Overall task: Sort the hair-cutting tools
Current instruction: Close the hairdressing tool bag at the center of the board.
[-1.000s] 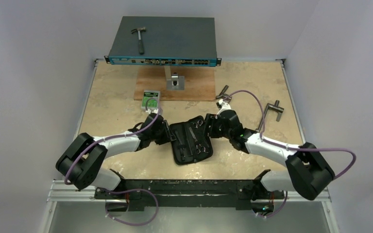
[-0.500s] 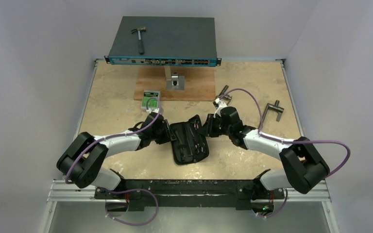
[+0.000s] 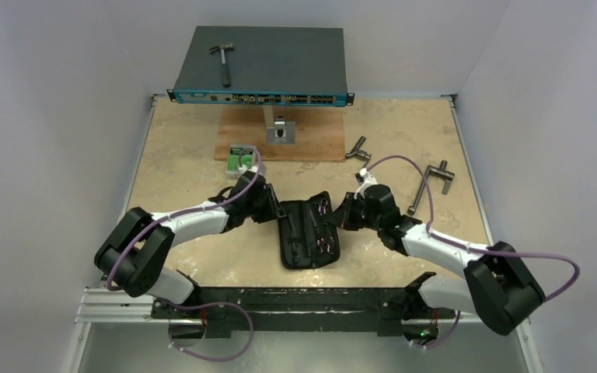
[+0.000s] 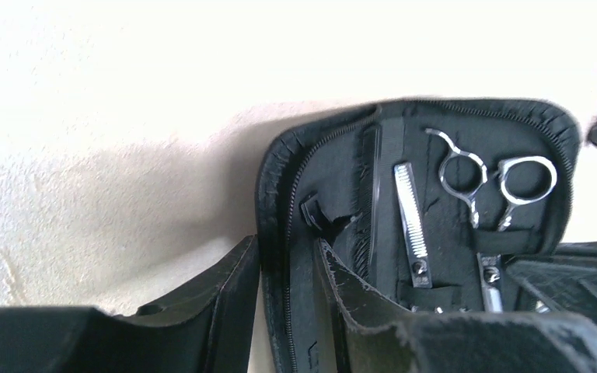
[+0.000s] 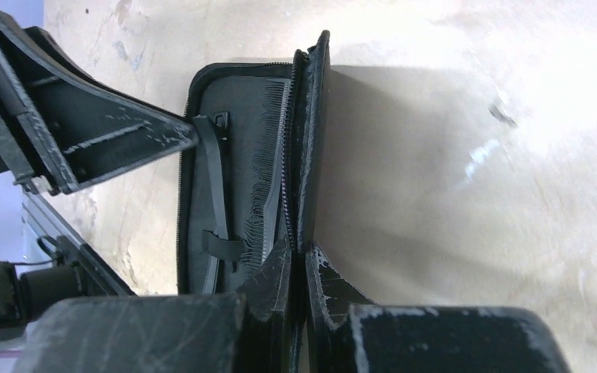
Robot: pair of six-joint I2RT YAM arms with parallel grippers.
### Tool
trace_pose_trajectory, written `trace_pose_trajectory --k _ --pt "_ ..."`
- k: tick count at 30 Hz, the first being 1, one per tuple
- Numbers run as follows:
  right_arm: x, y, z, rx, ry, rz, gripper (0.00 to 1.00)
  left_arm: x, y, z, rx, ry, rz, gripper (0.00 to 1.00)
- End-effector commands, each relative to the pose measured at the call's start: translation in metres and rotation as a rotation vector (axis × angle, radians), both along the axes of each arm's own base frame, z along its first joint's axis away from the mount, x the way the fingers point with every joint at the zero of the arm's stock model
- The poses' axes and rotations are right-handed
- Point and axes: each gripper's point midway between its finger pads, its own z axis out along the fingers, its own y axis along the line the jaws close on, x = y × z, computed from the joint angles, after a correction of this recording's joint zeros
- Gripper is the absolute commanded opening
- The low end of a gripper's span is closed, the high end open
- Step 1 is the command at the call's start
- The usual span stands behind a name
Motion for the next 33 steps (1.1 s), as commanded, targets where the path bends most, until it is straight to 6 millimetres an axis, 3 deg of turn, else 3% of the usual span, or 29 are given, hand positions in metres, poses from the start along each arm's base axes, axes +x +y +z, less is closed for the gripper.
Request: trace_pose_trajectory --k 1,3,10,15,21,27,33 --pt "0.005 -0.014 0.022 0.113 -0.022 -0.188 0.00 0.024 -0.011 0.046 -0.041 -0.139 -0.035 0.31" --pt "0.005 -0.023 0.021 0.126 -0.007 -0.259 0.00 0.026 -0.008 0.060 -0.039 -0.191 -0.039 0.32" --pt "0.005 -0.043 0.017 0.184 0.054 -0.444 0.00 -0.006 0.008 0.067 0.049 -0.255 -0.074 0.34" --pt "0.008 -0.047 0.013 0.217 0.089 -0.512 0.00 -0.048 -0.014 0.067 0.123 -0.322 -0.245 0.34" --pt "0.009 -0.044 0.011 0.255 0.120 -0.538 0.00 -0.096 -0.031 0.043 0.252 -0.388 -0.421 0.34" --pt "0.009 -0.040 0.015 0.259 0.120 -0.514 0.00 -0.110 -0.045 0.034 0.358 -0.518 -0.506 0.29" --pt "0.008 -0.040 0.016 0.258 0.119 -0.509 0.00 -0.117 -0.069 0.034 0.282 -0.578 -0.534 0.27"
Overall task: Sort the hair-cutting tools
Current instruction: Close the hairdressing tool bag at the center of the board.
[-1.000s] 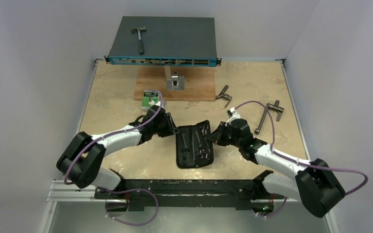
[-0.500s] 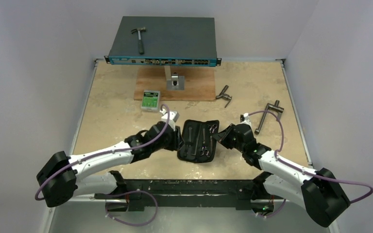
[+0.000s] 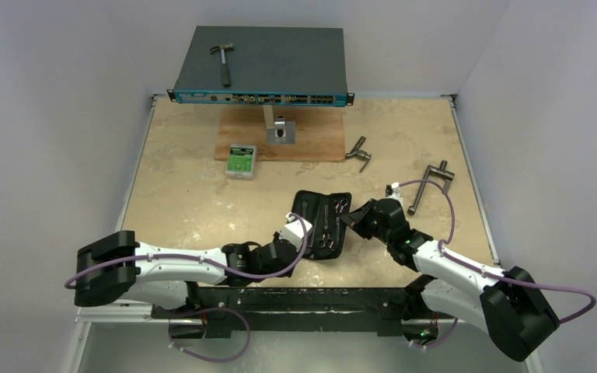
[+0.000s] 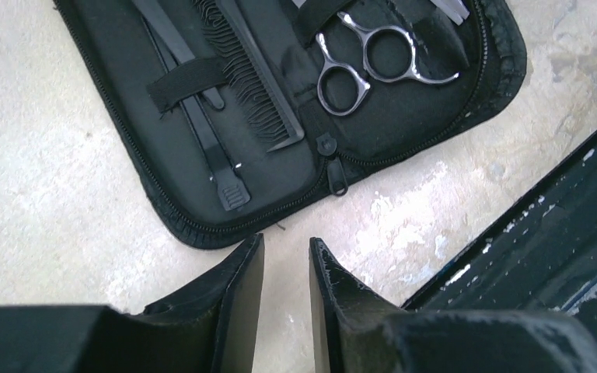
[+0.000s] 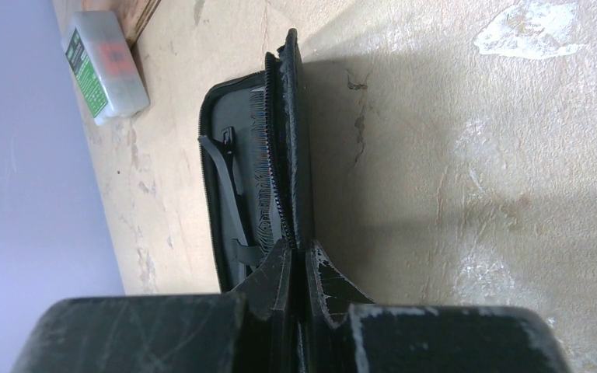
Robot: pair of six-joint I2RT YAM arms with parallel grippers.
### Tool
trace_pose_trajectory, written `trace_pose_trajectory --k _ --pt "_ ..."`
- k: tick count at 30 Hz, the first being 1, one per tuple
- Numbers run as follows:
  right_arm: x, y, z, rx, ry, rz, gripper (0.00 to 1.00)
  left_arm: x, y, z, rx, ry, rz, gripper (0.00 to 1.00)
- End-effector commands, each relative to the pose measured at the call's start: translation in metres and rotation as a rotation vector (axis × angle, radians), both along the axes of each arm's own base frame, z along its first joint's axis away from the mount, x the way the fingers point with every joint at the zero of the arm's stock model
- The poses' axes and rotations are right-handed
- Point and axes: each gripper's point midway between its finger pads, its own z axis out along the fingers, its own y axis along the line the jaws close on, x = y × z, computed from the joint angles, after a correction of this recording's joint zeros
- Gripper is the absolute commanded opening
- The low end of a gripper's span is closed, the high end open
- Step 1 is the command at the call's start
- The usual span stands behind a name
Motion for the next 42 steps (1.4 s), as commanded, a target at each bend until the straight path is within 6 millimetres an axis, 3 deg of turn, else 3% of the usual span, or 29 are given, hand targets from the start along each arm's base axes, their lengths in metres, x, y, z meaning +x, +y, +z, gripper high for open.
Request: trace_pose_trajectory --k 1,17,30,35,42 --pt "0.011 0.007 0.022 0.061 -0.056 -0.015 0.00 0.008 -0.024 0.011 -0.070 -0.061 -0.014 0.27" --pt "0.008 0.008 0.026 0.069 -0.057 -0.006 0.00 -0.010 -0.068 0.005 0.059 -0.217 -0.202 0.32" --pt "0.010 0.009 0.026 0.061 -0.055 -0.002 0.00 0.010 -0.062 -0.005 0.248 -0.275 -0.138 0.26" --pt "0.010 0.009 0.023 0.055 -0.049 -0.002 0.00 0.008 -0.053 -0.013 0.295 -0.244 -0.130 0.21" --pt "0.010 0.008 0.022 0.052 -0.048 -0.004 0.00 0.000 -0.046 -0.011 0.303 -0.190 -0.141 0.23"
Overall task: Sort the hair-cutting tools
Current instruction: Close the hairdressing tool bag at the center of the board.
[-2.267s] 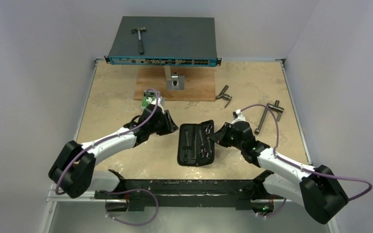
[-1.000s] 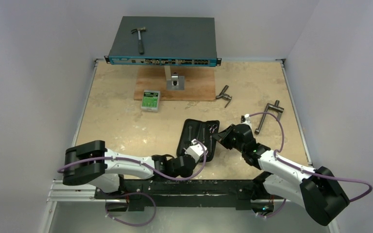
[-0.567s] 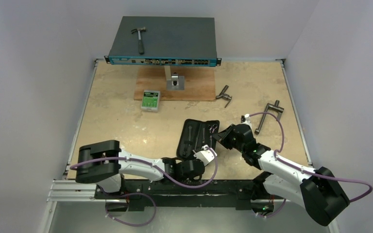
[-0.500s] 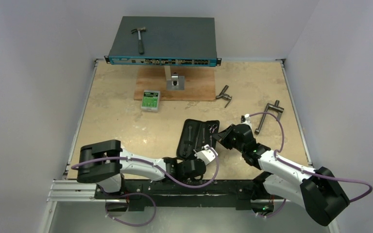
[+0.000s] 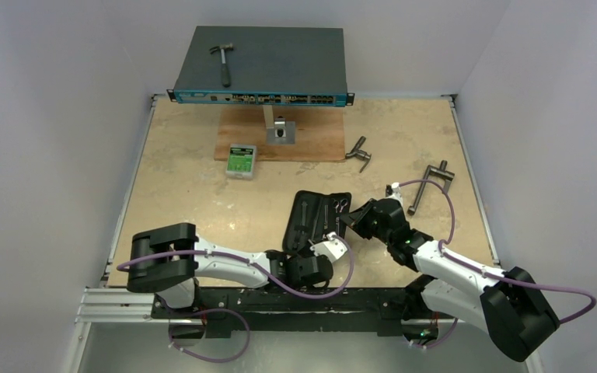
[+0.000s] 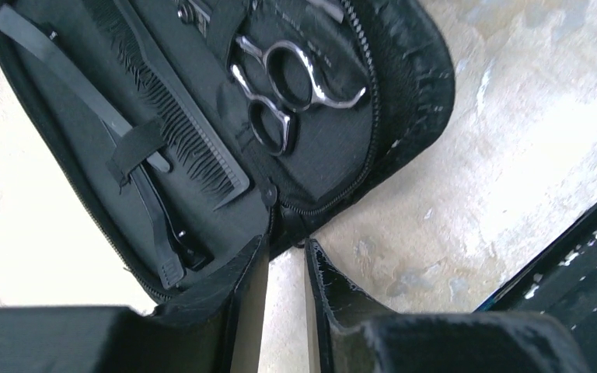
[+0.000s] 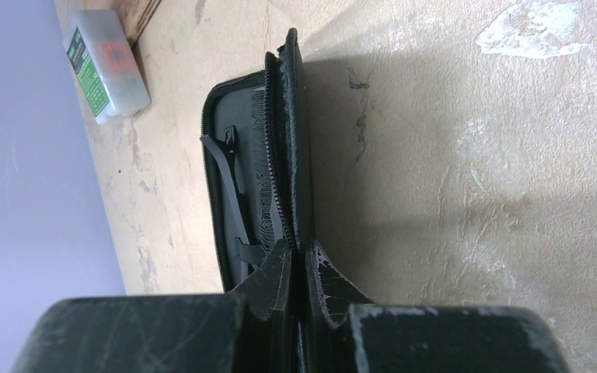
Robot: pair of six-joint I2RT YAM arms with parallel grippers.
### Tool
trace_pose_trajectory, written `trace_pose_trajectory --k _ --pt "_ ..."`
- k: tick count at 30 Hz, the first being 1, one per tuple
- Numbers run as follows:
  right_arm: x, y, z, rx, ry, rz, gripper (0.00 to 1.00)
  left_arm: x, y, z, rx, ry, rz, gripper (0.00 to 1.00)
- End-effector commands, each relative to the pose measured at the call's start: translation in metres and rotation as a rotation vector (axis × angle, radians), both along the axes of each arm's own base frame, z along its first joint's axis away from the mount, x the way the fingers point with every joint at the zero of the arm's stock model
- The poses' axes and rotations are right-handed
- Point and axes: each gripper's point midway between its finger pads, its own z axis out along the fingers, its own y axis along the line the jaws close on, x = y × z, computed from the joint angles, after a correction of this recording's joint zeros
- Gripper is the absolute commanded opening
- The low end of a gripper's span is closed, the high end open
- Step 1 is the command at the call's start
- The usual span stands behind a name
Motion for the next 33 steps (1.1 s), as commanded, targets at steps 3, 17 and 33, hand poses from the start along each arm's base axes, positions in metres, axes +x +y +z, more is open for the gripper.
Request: trace_pose_trajectory --k 3,17,33 --pt "0.010 0.008 0.020 0.046 -0.048 -0.007 0.00 -0.009 0.001 0.016 -0.043 0.060 0.010 0.28" --pt "0.015 0.009 0.023 0.035 -0.055 -0.004 0.00 -0.018 -0.019 0.008 -0.042 0.118 -0.047 0.32" --pt "0.007 0.009 0.019 0.042 -0.039 0.015 0.00 0.005 -0.008 0.002 0.017 0.080 0.058 0.33"
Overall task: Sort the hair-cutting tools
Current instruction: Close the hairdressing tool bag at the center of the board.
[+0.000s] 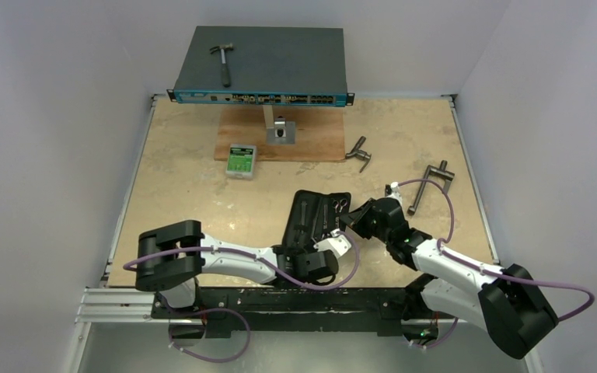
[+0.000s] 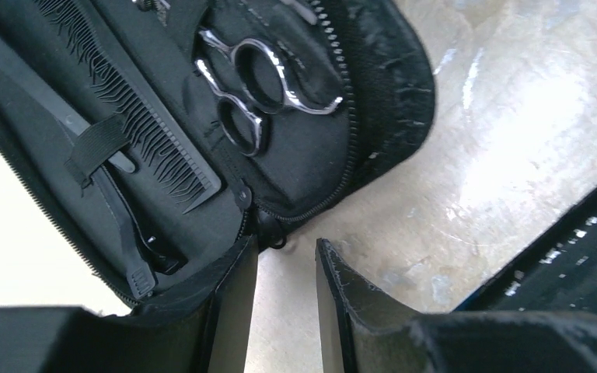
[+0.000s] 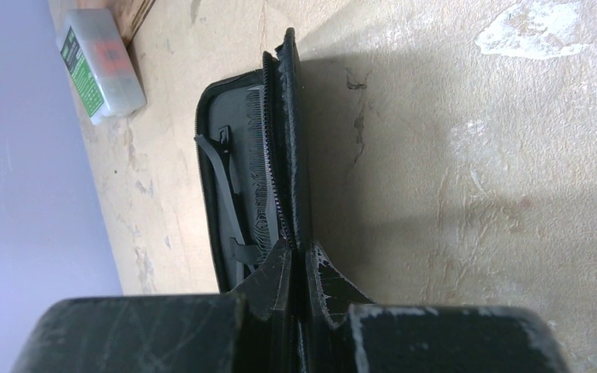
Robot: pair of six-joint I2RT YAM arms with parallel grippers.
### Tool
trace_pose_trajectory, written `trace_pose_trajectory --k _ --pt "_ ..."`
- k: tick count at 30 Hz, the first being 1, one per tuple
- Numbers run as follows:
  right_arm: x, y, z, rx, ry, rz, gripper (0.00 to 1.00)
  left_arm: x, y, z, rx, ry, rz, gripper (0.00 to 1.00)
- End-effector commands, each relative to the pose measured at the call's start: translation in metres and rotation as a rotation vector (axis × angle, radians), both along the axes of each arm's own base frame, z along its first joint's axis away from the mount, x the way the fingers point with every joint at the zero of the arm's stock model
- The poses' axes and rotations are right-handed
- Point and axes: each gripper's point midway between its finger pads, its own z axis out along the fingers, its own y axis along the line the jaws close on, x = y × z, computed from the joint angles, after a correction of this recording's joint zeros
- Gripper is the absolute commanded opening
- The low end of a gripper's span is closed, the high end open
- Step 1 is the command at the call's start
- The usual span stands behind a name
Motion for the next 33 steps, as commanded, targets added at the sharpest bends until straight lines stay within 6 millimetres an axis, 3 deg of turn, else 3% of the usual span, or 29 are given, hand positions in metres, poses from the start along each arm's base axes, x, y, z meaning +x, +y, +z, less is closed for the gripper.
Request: trace_pose_trajectory --k 1,14,22,33 --pt "0.006 0.008 0.021 0.049 -0.047 0.013 0.00 0.015 -0.004 0.012 -0.025 -0.034 0.064 0.32" --pt "0.004 0.007 0.020 0.047 -0.044 0.018 0.00 0.020 -0.013 0.020 -0.037 -0.057 0.038 0.33" --pt "0.000 0.008 0.018 0.050 -0.040 0.033 0.00 0.023 -0.015 0.019 -0.043 -0.055 0.040 0.20" --pt "0.001 0.008 0.019 0.050 -0.042 0.033 0.00 0.017 -0.010 0.017 -0.042 -0.021 0.034 0.23"
